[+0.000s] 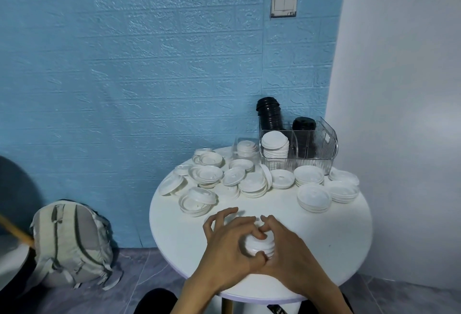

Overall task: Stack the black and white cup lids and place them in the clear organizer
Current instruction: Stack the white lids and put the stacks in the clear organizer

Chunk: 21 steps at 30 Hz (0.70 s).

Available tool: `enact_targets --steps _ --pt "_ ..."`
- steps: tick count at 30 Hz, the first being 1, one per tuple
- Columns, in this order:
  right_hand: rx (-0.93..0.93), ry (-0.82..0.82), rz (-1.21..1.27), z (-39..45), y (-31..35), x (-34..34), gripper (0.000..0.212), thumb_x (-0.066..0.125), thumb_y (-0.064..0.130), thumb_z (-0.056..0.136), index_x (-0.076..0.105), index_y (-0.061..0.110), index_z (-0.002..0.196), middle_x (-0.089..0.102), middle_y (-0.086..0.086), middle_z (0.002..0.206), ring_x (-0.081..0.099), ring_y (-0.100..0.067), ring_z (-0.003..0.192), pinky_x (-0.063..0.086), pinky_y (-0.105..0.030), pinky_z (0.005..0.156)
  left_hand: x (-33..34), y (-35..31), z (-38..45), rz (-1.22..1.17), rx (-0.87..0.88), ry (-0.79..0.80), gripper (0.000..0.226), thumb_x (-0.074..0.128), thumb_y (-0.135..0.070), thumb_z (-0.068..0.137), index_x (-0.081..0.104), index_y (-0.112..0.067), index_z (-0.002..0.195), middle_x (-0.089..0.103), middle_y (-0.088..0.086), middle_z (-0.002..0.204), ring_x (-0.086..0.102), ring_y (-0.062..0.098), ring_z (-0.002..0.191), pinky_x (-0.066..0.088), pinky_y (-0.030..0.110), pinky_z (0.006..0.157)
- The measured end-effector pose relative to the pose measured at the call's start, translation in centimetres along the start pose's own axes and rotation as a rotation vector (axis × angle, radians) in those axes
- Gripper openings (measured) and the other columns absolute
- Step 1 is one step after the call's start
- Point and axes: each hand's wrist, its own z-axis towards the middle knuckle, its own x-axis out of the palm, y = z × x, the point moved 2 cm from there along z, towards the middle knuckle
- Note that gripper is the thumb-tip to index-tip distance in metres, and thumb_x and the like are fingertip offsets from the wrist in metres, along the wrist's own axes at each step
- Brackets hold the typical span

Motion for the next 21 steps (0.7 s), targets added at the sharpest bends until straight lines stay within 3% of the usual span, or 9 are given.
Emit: enact_targets --steps 3,5,8,12,17,19,21 --pt "0.011 0.05 0.034 -0.1 0.2 -0.3 0.077 0.074 0.066 0.058 0.042 0.041 0.124 0.057 0.021 0.12 0.059 -0.001 0.108 0.047 -0.017 0.089 -0.2 0.2 -0.1 0.036 0.013 -0.003 0.037 0.066 -0.056 0.065 0.066 -0.045 0.101 0.04 -0.056 0.116 0.015 -0.019 0.136 -0.001 0.021 0.111" --pt "-0.004 0.061 0.051 -0.1 0.2 -0.4 0.08 0.082 0.066 0.054 0.045 0.04 0.12 0.058 0.021 0.118 0.059 0.001 0.106 0.049 -0.019 0.089 -0.4 0.3 -0.2 0.067 0.011 0.011 0.039 0.067 -0.061 0.066 0.067 -0.046 0.102 0.04 -0.055 0.116 0.018 -0.019 0.133 0.001 0.027 0.114" --pt "-0.009 0.06 0.058 0.1 -0.1 -0.4 0.089 0.086 0.075 0.043 0.046 0.04 0.114 0.057 0.025 0.123 0.057 0.003 0.11 0.047 -0.023 0.097 -0.9 0.7 -0.3 0.105 0.004 0.015 0.05 0.066 -0.081 0.063 0.069 -0.048 0.099 0.046 -0.051 0.12 0.021 -0.018 0.132 -0.007 0.022 0.112" --pt "0.002 0.078 0.017 0.0 -0.2 -0.2 0.096 0.081 0.082 0.044 0.042 0.042 0.122 0.052 0.031 0.126 0.053 0.003 0.115 0.044 -0.023 0.102 -0.7 1.2 -0.2 0.138 0.011 0.034 0.047 0.064 -0.081 0.066 0.072 -0.048 0.098 0.051 -0.045 0.128 0.018 -0.012 0.138 -0.009 0.021 0.11" --pt "-0.001 0.088 0.005 0.1 0.0 -0.3 0.08 0.081 0.075 0.053 0.039 0.048 0.114 0.043 0.04 0.122 0.049 0.006 0.114 0.038 -0.014 0.102 -1.0 1.4 -0.8 0.13 0.026 0.035 0.037 0.054 -0.08 0.079 0.069 -0.06 0.106 0.045 -0.045 0.137 0.008 -0.01 0.143 -0.008 0.023 0.112" --pt "0.0 0.063 0.031 0.2 -0.2 -0.4 0.075 0.081 0.074 0.056 0.043 0.046 0.115 0.043 0.04 0.125 0.049 0.006 0.117 0.034 -0.007 0.101 -1.4 1.5 -0.8 0.101 0.039 0.03 0.03 0.05 -0.075 0.085 0.066 -0.066 0.11 0.041 -0.045 0.141 0.004 -0.01 0.144 -0.009 0.023 0.112" --pt "-0.033 0.001 0.074 0.4 -0.3 -0.4 0.062 0.076 0.075 0.061 0.052 0.048 0.112 0.049 0.039 0.126 0.05 0.01 0.118 0.036 -0.009 0.103 -1.8 1.6 -1.1 0.073 0.063 0.008 0.029 0.049 -0.07 0.089 0.061 -0.069 0.115 0.035 -0.046 0.143 0.003 -0.009 0.146 -0.006 0.024 0.113"
